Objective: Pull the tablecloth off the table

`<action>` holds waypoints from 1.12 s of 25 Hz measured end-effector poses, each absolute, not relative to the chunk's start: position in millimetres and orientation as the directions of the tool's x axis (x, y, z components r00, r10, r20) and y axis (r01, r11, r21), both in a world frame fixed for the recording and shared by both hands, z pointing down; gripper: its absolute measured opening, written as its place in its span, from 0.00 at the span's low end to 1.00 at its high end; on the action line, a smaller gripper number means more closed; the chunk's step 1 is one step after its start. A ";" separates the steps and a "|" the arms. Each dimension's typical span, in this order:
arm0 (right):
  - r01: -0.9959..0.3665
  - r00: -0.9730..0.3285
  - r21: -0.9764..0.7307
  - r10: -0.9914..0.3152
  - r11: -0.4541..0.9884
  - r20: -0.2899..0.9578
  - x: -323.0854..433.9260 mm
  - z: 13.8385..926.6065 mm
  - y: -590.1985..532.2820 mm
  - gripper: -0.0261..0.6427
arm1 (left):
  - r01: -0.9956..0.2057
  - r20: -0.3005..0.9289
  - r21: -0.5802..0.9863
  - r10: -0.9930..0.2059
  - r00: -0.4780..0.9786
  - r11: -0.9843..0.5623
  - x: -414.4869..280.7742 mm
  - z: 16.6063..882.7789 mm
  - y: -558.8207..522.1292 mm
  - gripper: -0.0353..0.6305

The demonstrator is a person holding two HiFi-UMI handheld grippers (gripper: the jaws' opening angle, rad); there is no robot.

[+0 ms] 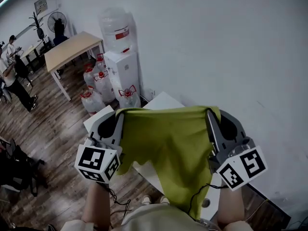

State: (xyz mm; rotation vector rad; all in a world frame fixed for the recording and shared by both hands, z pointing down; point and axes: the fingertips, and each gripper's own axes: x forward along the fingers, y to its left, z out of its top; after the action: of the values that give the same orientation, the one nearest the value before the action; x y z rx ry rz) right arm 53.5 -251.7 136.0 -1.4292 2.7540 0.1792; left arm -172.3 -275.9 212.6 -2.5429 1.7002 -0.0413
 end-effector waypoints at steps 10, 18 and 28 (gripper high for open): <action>-0.813 -0.580 0.098 -0.784 0.574 -0.218 70.4 62.0 -201.1 0.08 | -0.911 -0.189 -0.209 -0.899 0.394 -0.355 -158.5 123.2 -237.3 0.09; -0.824 -0.562 0.140 -0.822 0.548 -0.087 76.7 115.2 -196.6 0.08 | -0.905 -0.101 -0.145 -0.904 0.416 -0.400 -153.8 163.4 -230.5 0.09; -0.841 -0.530 0.101 -0.847 0.532 0.053 85.8 191.1 -213.9 0.08 | -0.893 0.066 -0.145 -0.905 0.421 -0.426 -143.6 234.5 -234.8 0.09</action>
State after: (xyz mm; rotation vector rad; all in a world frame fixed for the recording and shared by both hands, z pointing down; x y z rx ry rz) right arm 85.8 -213.9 191.1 -1.5639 2.8325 0.1012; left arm -143.6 -234.8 234.5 -2.5730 1.6328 -0.2039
